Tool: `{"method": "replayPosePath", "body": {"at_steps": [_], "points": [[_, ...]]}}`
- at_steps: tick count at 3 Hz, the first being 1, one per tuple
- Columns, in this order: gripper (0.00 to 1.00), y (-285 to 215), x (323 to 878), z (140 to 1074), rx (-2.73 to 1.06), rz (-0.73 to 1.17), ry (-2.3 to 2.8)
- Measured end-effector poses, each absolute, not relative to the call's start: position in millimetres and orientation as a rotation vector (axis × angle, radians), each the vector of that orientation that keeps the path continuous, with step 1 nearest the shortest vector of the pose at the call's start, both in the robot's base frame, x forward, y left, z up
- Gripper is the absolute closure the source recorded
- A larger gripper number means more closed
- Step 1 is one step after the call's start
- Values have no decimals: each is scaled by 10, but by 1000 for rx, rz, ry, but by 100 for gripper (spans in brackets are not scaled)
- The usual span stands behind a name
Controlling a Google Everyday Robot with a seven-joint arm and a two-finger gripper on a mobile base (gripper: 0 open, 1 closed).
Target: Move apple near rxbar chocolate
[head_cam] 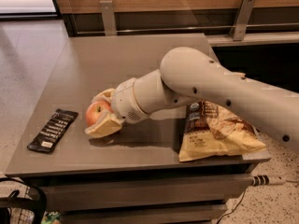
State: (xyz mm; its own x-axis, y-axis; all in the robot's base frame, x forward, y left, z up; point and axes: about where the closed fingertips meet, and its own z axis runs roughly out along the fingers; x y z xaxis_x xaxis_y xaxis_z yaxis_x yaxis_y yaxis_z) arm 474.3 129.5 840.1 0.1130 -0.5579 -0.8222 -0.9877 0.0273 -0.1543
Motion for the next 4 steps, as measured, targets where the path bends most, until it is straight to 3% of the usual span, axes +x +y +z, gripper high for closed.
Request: {"method": "replayPosePath", "body": {"at_steps": [3,4], "points": [[5,1336,4709,8411,-1639,711,1533],[0,1346,4702,8413,-1642,711,1532]]}}
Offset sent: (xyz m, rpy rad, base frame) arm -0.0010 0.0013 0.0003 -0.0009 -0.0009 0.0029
